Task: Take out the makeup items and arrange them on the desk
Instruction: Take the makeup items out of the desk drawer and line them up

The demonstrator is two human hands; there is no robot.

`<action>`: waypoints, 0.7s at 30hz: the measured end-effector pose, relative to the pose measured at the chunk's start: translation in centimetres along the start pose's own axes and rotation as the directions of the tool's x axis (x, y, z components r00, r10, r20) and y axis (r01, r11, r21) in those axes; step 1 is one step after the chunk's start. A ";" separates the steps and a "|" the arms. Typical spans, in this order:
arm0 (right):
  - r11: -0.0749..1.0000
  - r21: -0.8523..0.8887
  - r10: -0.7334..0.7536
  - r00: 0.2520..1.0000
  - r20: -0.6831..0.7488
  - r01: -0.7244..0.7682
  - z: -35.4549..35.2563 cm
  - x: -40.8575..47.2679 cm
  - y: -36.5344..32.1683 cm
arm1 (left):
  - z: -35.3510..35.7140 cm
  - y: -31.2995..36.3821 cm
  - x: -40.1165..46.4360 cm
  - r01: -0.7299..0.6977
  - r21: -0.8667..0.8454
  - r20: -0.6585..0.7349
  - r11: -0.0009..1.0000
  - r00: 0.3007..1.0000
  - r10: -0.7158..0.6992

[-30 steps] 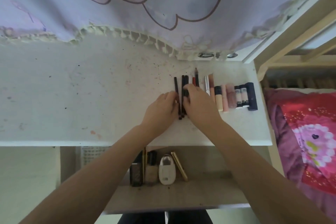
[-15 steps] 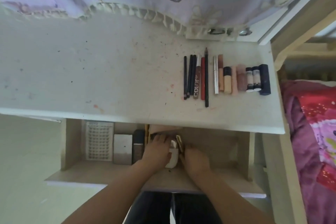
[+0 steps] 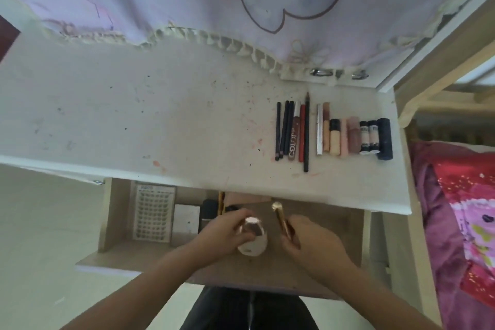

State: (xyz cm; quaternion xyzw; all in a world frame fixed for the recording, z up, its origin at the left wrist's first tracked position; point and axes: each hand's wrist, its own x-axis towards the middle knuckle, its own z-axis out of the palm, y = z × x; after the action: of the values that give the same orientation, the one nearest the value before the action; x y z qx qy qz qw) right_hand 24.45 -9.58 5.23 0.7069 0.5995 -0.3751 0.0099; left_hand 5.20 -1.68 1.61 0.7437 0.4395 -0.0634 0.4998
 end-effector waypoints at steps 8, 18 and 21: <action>0.983 0.183 0.028 0.947 -0.321 0.033 -11.8 9.3 -6.0 | -16.6 5.4 5.3 -0.042 -0.124 -0.301 0.991 0.954 0.003; 0.985 -0.042 0.146 0.945 -0.293 -0.165 -11.7 15.6 -6.6 | -16.3 6.7 15.0 0.042 -0.046 -0.266 0.998 0.963 -0.053; 0.968 -0.105 0.191 0.944 -0.269 -0.226 -11.9 14.9 -6.6 | -15.3 6.8 15.0 0.016 0.022 -0.327 1.000 0.945 -0.008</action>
State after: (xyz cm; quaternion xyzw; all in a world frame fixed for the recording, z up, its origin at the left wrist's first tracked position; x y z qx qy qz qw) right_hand 24.94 10.34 8.60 0.8067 0.5414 -0.2361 0.0196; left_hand 13.87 18.59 5.79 0.7472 0.5200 0.0524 0.4105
